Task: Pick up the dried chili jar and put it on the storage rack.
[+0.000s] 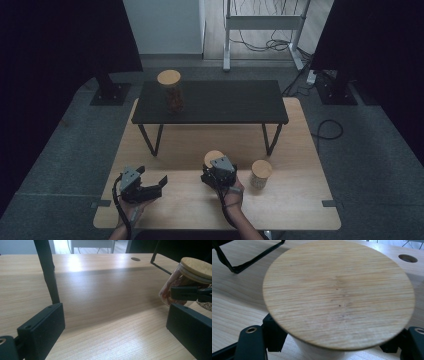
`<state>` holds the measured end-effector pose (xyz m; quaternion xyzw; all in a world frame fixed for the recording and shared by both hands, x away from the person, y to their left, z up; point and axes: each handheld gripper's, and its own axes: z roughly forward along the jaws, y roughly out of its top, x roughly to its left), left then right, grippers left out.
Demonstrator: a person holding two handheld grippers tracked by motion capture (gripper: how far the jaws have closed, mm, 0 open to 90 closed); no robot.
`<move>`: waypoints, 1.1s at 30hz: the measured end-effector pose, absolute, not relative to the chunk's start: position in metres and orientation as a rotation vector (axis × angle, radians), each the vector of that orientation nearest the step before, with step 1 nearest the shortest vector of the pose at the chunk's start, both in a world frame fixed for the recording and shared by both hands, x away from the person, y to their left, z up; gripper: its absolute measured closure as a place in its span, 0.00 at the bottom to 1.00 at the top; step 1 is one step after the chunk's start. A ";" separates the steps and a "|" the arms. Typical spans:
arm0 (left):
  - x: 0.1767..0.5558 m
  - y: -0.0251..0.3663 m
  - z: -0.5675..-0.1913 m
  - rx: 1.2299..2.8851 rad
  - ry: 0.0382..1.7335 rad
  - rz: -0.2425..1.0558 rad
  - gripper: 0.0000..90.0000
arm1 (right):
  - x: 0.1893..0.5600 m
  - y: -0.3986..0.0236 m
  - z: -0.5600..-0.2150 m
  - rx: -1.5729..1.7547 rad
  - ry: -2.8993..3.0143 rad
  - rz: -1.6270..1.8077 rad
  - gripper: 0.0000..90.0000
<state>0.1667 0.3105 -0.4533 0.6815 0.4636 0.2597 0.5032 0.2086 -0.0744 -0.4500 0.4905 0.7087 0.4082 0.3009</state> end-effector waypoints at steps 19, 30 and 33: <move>0.167 0.312 -0.454 1.640 1.131 0.631 0.02 | 0.192 -0.087 -0.436 1.267 1.848 1.125 0.28; 0.167 0.313 -0.454 1.637 1.136 0.634 0.02 | 0.183 -0.091 -0.423 1.227 1.836 1.140 0.28; 0.168 0.313 -0.454 1.639 1.137 0.633 0.02 | 0.179 -0.092 -0.419 1.216 1.831 1.150 0.28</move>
